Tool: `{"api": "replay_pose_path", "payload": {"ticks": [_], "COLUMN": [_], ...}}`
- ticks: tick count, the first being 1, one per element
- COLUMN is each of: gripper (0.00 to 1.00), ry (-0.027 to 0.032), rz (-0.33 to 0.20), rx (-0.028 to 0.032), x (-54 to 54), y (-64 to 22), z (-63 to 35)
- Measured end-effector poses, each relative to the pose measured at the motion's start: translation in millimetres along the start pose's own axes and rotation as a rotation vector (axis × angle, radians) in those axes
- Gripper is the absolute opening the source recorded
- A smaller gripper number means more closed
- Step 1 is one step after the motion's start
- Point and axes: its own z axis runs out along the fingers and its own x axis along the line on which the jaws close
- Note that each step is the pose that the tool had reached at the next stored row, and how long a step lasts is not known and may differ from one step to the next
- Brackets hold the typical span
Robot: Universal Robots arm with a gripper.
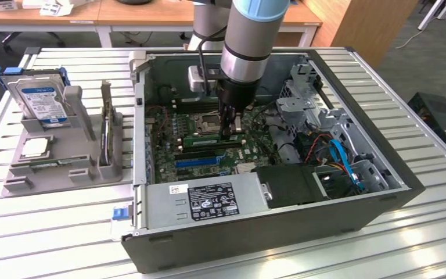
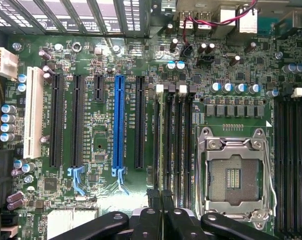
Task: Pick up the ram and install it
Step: 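Insert the ram into the slot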
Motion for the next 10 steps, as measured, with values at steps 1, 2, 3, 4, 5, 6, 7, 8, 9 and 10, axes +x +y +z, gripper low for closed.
{"api": "replay_pose_path", "payload": {"ticks": [1, 2, 3, 4, 5, 6, 7, 8, 9, 10], "gripper": [0.13, 0.13, 0.13, 0.13, 0.13, 0.13, 0.13, 0.13, 0.13, 0.13], "ry": [0.0, 0.0001, 0.0001, 0.0002, 0.0001, 0.0002, 0.0001, 0.0003, 0.0, 0.0], "rz": [-0.001, -0.002, -0.003, -0.003, -0.003, -0.003, -0.003, -0.003, -0.003, -0.003], "rx": [-0.0001, -0.0001, -0.0001, -0.0001, -0.0001, -0.0001, -0.0001, -0.0001, 0.0, 0.0], "x": [0.0, 0.0, 0.0, 0.0, 0.0, 0.0, 0.0, 0.0, 0.0, 0.0], "y": [0.0, 0.0, 0.0, 0.0, 0.0, 0.0, 0.0, 0.0, 0.0, 0.0], "z": [0.0, 0.0, 0.0, 0.0, 0.0, 0.0, 0.0, 0.1, 0.4, 0.7]}}
